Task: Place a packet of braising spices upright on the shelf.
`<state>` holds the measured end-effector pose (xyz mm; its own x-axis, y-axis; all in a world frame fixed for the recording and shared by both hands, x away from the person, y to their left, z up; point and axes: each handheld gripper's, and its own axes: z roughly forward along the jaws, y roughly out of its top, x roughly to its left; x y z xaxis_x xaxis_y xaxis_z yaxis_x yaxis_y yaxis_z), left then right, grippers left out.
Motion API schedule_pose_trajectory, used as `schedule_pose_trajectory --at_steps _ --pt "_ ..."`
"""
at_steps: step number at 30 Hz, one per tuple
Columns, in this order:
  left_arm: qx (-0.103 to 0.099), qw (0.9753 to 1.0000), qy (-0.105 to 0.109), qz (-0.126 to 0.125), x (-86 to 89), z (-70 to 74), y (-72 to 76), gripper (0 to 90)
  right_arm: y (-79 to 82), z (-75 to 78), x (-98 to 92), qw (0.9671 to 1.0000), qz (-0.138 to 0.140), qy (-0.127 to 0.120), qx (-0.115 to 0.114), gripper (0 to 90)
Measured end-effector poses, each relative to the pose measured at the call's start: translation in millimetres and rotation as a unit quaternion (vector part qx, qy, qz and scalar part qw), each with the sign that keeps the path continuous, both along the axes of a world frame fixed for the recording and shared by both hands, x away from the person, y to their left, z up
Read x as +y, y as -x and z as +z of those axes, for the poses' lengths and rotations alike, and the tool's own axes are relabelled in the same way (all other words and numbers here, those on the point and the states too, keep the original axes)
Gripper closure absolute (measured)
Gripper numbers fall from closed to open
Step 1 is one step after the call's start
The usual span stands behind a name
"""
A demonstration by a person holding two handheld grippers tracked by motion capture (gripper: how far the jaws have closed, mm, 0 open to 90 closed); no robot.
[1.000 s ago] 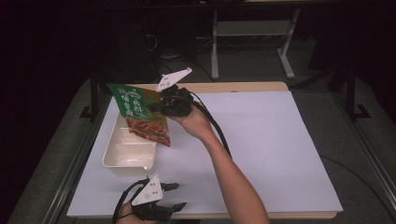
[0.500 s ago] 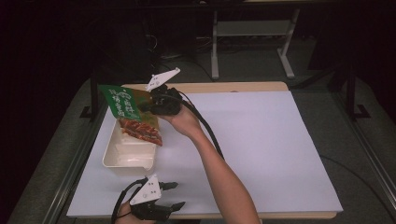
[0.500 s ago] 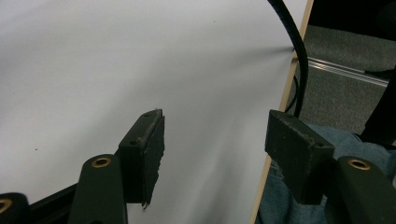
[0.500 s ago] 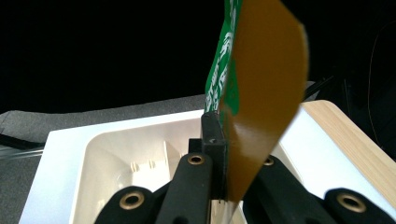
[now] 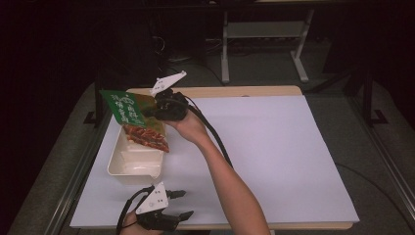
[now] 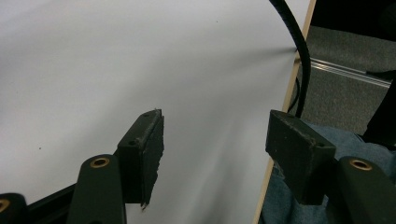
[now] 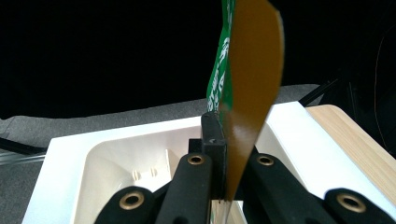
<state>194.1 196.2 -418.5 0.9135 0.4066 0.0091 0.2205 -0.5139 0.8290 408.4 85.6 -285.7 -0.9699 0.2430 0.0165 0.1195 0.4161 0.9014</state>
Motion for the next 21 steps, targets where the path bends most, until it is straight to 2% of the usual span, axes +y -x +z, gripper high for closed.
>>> schedule_pose_trajectory --at_steps 2,5,8,10,16,21 --pt "0.001 1.0000 -0.003 -0.001 0.7 0.3 0.0 36.5 0.2 0.9 1.3 1.0000 -0.001 0.003 0.003 89.8" --pt "0.003 1.0000 0.004 0.002 1.5 -0.4 -0.4 36.5 2.4 4.7 6.3 0.9999 0.001 0.012 -0.001 89.8" --pt "0.002 1.0000 0.004 0.003 1.9 -0.4 -0.8 36.5 3.5 6.9 9.9 0.9999 0.006 0.012 -0.004 89.8" --pt "0.001 1.0000 0.004 0.003 1.9 -0.4 -0.7 36.5 4.4 7.3 11.6 0.9999 0.005 0.010 0.003 89.8" --pt "-0.001 1.0000 0.002 0.001 1.6 0.1 -0.6 36.5 1.3 0.6 16.5 0.9999 0.007 0.013 0.006 89.8" --pt "-0.003 1.0000 0.001 0.000 1.6 0.3 -0.9 36.5 -0.2 -1.1 18.1 0.9999 0.006 0.005 0.011 89.8"
